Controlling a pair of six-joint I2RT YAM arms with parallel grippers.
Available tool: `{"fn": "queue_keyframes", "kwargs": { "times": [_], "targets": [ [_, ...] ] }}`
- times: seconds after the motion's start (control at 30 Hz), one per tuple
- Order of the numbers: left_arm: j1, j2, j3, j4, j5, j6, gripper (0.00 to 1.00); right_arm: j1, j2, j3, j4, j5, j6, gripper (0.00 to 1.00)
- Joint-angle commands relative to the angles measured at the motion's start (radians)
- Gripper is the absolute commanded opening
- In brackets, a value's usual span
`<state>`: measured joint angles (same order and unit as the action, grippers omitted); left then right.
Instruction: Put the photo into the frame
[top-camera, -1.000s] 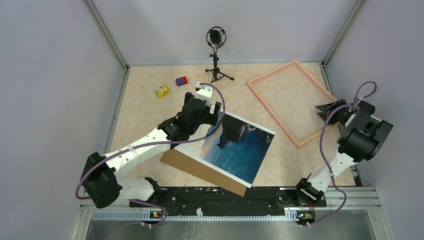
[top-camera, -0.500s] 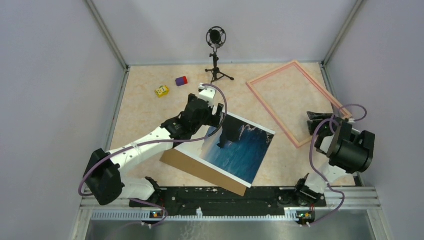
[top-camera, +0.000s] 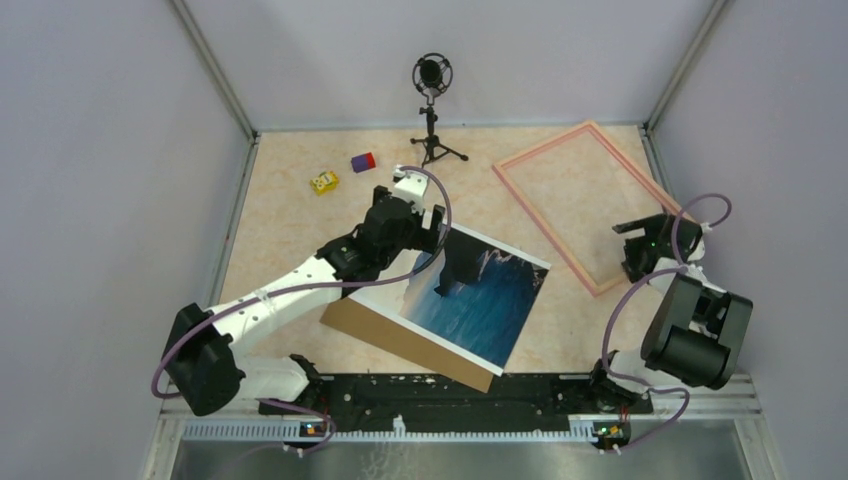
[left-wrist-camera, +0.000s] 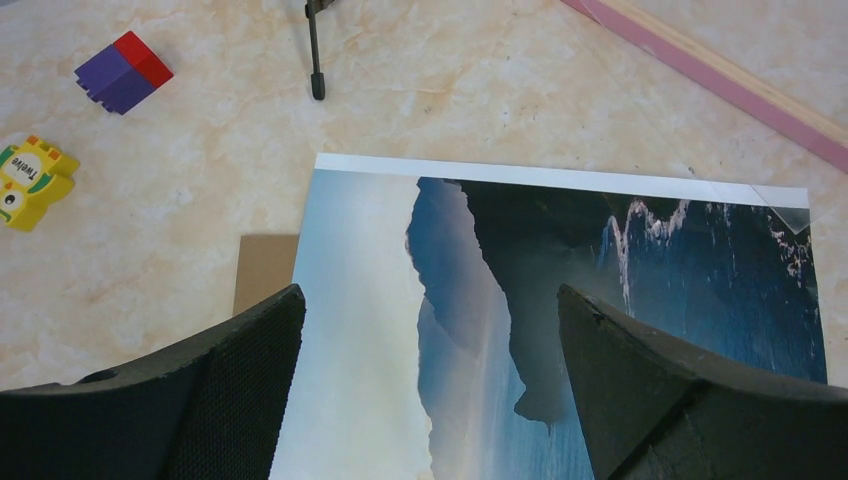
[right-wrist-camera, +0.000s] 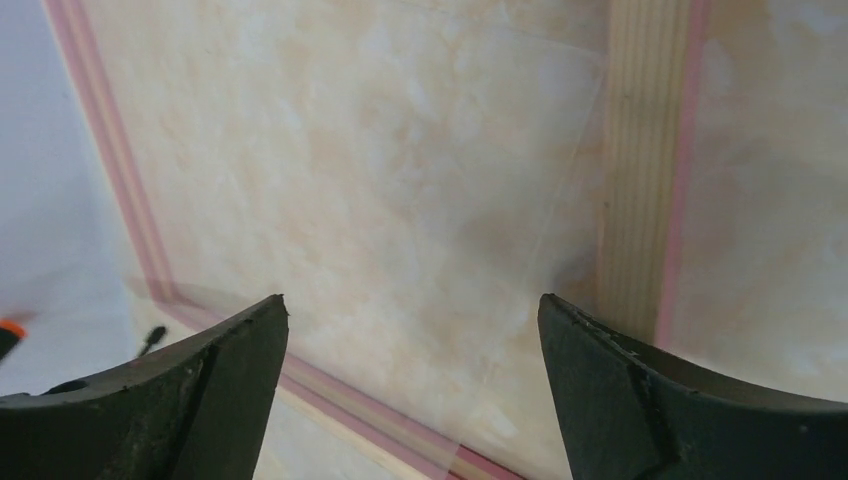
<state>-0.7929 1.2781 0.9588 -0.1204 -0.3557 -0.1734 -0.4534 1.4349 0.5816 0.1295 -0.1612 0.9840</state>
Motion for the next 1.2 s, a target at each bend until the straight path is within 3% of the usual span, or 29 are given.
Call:
{"fn": "queue_keyframes", "kwargs": {
  "times": [0.0, 0.13, 0.27, 0.5, 0.63, 0.83, 1.03, 1.17],
  "targets": [
    [-0.002, -0.033, 0.012, 0.026, 0.007, -0.010, 0.99, 0.006, -0.085, 0.063, -0.288, -0.006, -0.182, 0.94],
    [-0.003, -0.033, 0.013, 0.023, 0.014, -0.015, 0.99, 0.015, -0.148, 0.031, -0.255, -0.141, -0.163, 0.91],
    [-0.002, -0.034, 0.015, 0.024, 0.015, -0.016, 0.99, 0.043, -0.166, -0.033, -0.151, -0.173, -0.072, 0.78],
    [-0.002, -0.040, 0.012, 0.022, 0.013, -0.017, 0.99, 0.145, -0.134, -0.023, -0.208, -0.077, 0.039, 0.79],
    [-0.002, -0.040, 0.012, 0.022, 0.016, -0.017, 0.99, 0.170, -0.128, -0.067, -0.141, -0.060, 0.091, 0.79],
    [-0.003, -0.040, 0.012, 0.022, 0.017, -0.014, 0.99, 0.191, -0.063, -0.169, 0.134, -0.058, 0.191, 0.75],
    [-0.002, -0.047, 0.011, 0.022, 0.003, -0.009, 0.99, 0.191, 0.023, -0.202, 0.411, -0.066, 0.186, 0.67],
    [-0.002, -0.045, 0.011, 0.025, 0.007, -0.009, 0.99, 0.192, 0.120, -0.255, 0.733, -0.063, 0.210, 0.49]
  ]
}}
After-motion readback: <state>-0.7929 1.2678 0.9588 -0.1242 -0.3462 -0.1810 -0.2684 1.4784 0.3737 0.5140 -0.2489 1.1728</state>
